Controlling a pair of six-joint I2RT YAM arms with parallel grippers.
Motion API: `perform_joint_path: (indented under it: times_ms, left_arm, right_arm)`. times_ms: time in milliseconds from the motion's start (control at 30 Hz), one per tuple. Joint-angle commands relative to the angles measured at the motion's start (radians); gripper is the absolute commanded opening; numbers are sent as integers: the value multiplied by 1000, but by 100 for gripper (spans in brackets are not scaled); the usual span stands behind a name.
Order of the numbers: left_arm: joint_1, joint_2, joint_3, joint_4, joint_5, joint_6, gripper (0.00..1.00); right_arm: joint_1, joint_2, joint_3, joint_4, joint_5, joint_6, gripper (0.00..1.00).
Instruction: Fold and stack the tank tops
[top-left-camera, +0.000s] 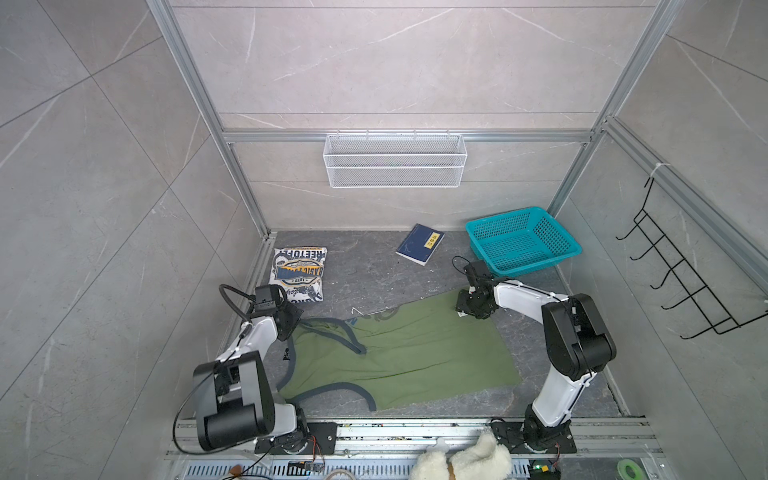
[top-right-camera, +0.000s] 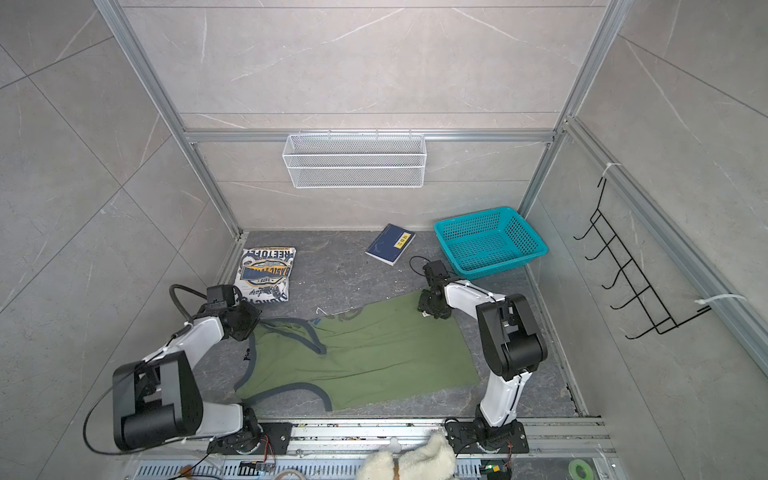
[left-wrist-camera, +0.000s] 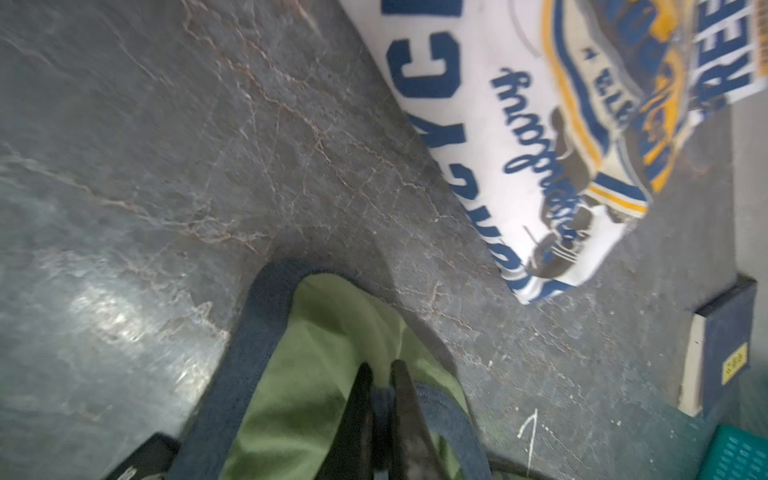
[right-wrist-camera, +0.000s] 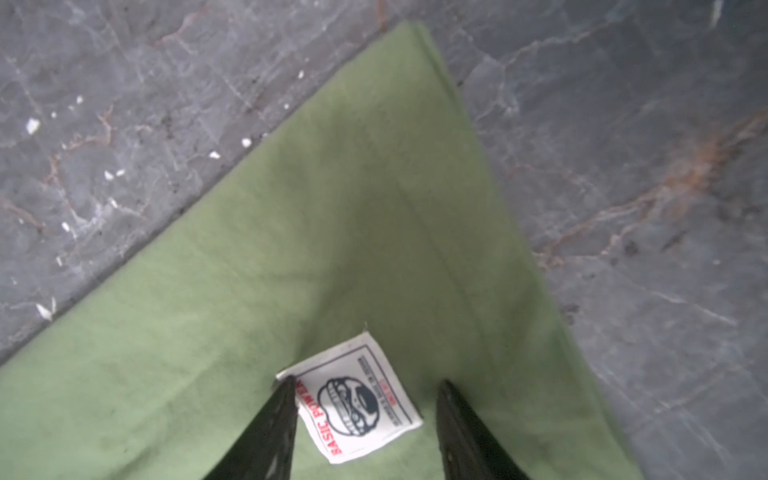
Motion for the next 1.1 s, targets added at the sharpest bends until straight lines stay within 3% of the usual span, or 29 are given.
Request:
perform_joint_path:
  times_ms: [0, 133, 267, 533, 667, 867, 933, 1000, 1067]
  left_arm:
    - [3, -162, -45, 30, -17, 18, 2]
    - [4, -301, -174, 60, -33, -17, 0]
    - [7, -366, -257, 19, -123, -36, 2]
    - [31, -263, -298, 4, -176, -83, 1]
    - [87, -252, -293, 1, -195, -86, 3]
    - [125, -176, -239, 9, -152, -38, 5]
    - [125, -158, -236, 10, -112, -27, 15]
    - [124, -173, -236, -2, -91, -22, 38]
    - [124, -223, -232, -26, -78, -11, 52]
  right_arm:
    - [-25, 37, -6, -21, 0, 41, 56]
    - [-37, 38, -16, -27, 16, 58, 56]
    - [-46, 39, -21, -33, 23, 64, 56]
    - [-57, 44, -20, -59, 64, 80, 55]
    - [-73, 43, -20, -63, 60, 91, 52]
    - [-76, 47, -17, -62, 52, 93, 52]
    - [-76, 44, -21, -55, 47, 89, 53]
    - [-76, 29, -26, -41, 40, 74, 53]
    - [-75, -10, -24, -49, 33, 55, 53]
